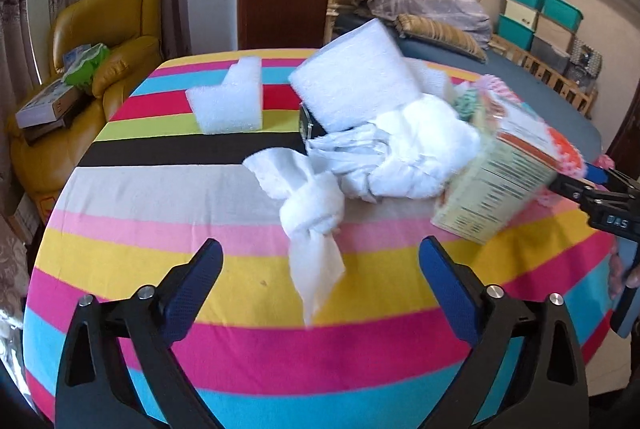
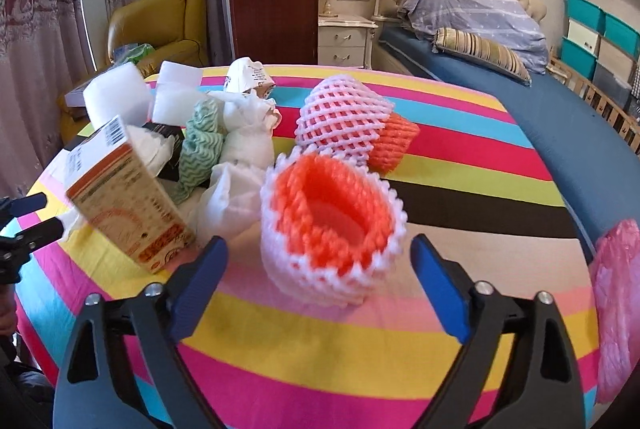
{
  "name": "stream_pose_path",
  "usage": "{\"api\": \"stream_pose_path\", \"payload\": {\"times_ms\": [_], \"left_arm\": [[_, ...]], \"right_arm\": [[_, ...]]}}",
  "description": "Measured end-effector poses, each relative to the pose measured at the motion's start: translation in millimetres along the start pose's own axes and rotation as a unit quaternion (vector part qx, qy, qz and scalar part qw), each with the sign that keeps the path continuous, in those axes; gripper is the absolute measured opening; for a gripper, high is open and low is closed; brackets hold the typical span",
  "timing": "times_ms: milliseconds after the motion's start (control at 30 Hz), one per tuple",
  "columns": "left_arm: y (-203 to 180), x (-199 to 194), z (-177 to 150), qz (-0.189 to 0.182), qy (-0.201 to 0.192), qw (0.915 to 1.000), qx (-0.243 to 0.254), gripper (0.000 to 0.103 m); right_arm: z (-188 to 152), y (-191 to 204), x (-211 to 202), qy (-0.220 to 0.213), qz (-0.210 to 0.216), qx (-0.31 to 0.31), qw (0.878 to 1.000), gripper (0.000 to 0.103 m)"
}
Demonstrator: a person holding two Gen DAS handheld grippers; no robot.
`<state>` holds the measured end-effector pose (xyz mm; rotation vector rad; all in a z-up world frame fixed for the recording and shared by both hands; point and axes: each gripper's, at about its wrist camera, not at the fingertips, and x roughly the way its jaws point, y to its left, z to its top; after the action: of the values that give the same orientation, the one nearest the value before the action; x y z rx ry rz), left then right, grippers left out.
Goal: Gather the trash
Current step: 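Grasp the white tissue with the left tool while the right tool grasps the orange foam net, then carry the tissue and foam net to the pink bin and release both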
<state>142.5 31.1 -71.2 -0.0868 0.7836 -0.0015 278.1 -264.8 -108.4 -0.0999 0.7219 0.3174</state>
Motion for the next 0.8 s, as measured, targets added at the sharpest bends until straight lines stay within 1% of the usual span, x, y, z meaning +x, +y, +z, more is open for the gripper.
{"api": "stream_pose_path", "payload": {"times_ms": [33,67,100,133,167,200,267,300,367,400,500,600,700,800], "left_arm": [[2,6,3,0.004,0.006,1.0,-0.004,0.088],[3,12,6,0.004,0.013,0.9999,-0.007,0.085],[5,18,8,0.005,0.02,0.9997,-0.009,0.084],[6,25,10,0.011,0.029,0.9995,-0.011,0.082],[7,31,12,0.017,0.037,0.9991,-0.013,0.077],[8,36,14,0.015,0.041,0.9989,-0.017,0.074],[10,42,17,0.01,0.045,0.9987,-0.023,0.064],[10,45,18,0.01,0.045,0.9987,-0.022,0.061],[8,45,21,0.012,0.04,0.999,-0.013,0.04],[6,45,21,0.009,0.039,0.9992,-0.008,0.037],[4,38,19,0.01,0.028,0.9995,-0.007,0.034],[-2,26,15,0.019,0.017,0.9997,0.001,0.033],[-11,9,11,0.02,0.002,0.9998,0.009,0.034],[-22,-10,9,0.021,-0.019,0.9993,0.024,0.034]], "right_arm": [[1,-1,4,0.003,0.002,0.003,1.0,0.077],[2,-2,9,0.005,0.001,0.005,1.0,0.07],[3,-2,10,0.006,0.002,0.004,1.0,0.065],[3,-2,11,0.004,0.002,0.003,1.0,0.057],[4,-2,12,0.001,0.003,0.004,1.0,0.053],[4,-3,13,-0.002,0.007,0.007,1.0,0.05],[3,-4,10,-0.004,0.01,0.012,1.0,0.041],[2,-3,10,-0.006,0.01,0.013,1.0,0.04],[0,-2,7,-0.01,0.009,0.011,1.0,0.037],[-2,-1,5,-0.013,0.01,0.011,1.0,0.037],[-9,-1,-5,-0.02,0.013,0.018,1.0,0.036],[-15,-4,-17,-0.029,0.013,0.024,0.999,0.036],[-22,-5,-33,-0.043,0.012,0.028,0.999,0.036],[-31,-8,-53,-0.062,0.007,0.026,0.998,0.036]]}}
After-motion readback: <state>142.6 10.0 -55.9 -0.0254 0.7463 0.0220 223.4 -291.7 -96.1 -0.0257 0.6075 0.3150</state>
